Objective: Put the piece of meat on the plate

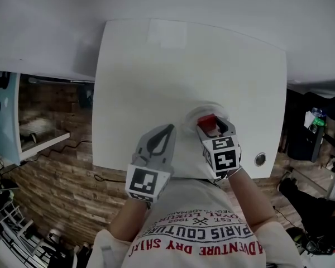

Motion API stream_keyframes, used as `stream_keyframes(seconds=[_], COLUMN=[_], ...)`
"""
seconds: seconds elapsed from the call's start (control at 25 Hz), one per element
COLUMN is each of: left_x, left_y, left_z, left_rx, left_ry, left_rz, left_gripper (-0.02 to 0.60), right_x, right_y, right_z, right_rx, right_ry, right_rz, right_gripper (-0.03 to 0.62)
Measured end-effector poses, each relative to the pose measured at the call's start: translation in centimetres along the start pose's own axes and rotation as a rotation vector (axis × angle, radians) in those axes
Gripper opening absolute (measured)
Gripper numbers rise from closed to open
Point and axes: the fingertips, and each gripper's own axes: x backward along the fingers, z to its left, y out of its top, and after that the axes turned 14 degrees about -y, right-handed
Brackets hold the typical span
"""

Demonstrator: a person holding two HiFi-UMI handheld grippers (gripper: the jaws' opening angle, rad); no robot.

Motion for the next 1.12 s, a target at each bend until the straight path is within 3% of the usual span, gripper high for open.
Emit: stream_keyframes(seconds=[0.8, 0.92, 1.12], left_x=[-0.1, 0.0, 0.4], left_y=[-0.5, 0.0, 1.0], left_z=[0.7, 0.4, -0.6], left_rx=[0.017, 0.004, -0.026], left_ry=[-0.023, -0.031, -0.035], left_rz=[0.028, 0.023, 0.006], left_gripper=[0.006, 0.006, 0.006], right_x=[-1.7, -1.0, 2.6], right_y=[0.6, 1.2, 4.1], right_z=[0.7, 0.5, -1.4], right_rx=[-0.069, -0.089, -0.209], right_ry=[0.072, 0.066, 0.03], right_rz=[0.083, 0.048, -0.104], right_gripper=[0.288, 0.295, 0.278])
